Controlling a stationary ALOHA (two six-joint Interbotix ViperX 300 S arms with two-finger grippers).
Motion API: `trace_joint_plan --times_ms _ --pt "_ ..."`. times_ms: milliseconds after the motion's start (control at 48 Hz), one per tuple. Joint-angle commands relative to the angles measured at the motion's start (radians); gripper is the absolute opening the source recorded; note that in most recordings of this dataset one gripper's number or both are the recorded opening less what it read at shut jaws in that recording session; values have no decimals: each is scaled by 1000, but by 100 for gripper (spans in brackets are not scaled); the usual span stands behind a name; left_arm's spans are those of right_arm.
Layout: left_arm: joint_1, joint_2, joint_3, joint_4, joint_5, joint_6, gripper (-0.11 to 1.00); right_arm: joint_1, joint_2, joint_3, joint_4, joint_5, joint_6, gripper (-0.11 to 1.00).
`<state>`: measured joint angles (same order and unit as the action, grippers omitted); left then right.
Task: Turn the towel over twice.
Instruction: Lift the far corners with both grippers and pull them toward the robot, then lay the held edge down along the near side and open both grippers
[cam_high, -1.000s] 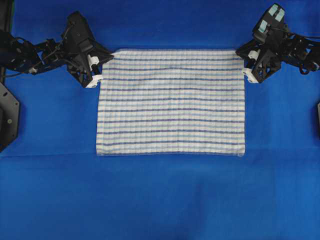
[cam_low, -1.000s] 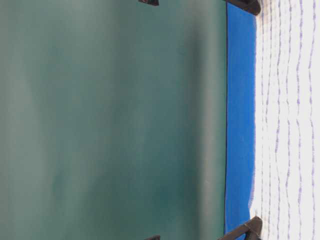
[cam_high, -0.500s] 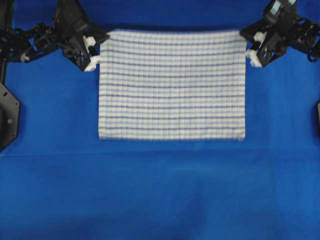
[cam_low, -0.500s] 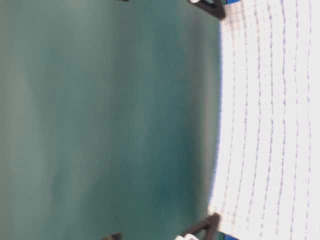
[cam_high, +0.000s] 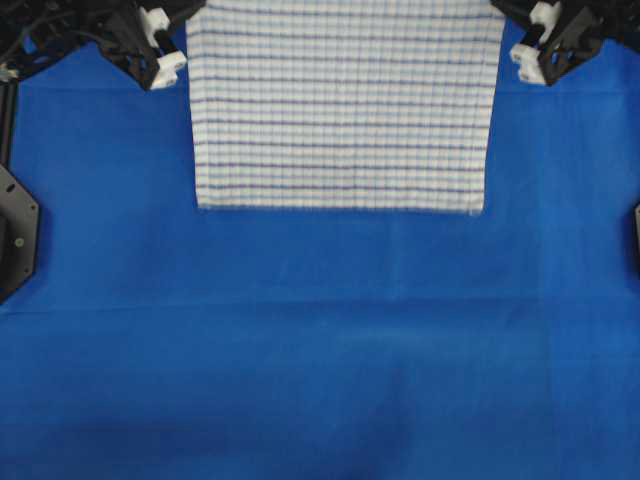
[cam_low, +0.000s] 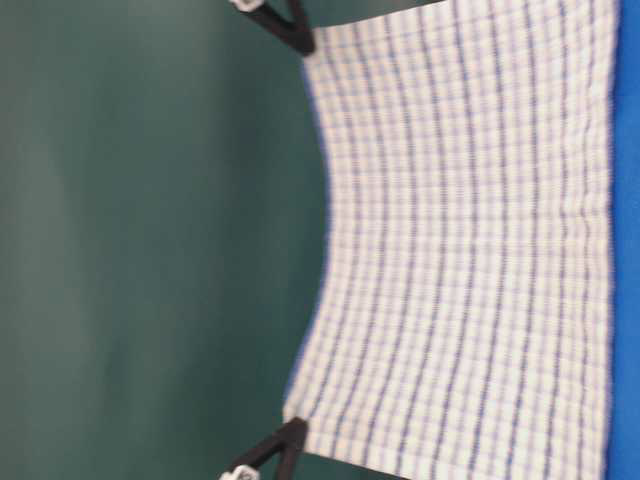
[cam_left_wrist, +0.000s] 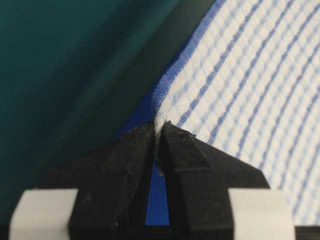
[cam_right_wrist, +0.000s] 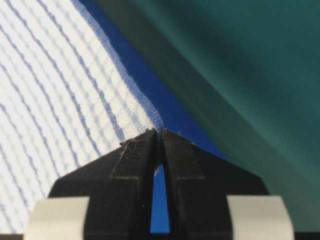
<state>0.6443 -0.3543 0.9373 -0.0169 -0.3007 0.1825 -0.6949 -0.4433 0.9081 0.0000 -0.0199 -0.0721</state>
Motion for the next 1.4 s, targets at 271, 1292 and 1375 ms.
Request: trace_joint_plan --times_ms 271,1292,1375 --pt "-34 -204 -21 -2 0 2 3 -3 -173 -92 -21 121 -3 6" --pt "-534 -272 224 -3 110 -60 3 574 -193 81 37 295 209 6" --pt "-586 -236 224 -5 110 -95 3 624 -152 95 37 293 245 6"
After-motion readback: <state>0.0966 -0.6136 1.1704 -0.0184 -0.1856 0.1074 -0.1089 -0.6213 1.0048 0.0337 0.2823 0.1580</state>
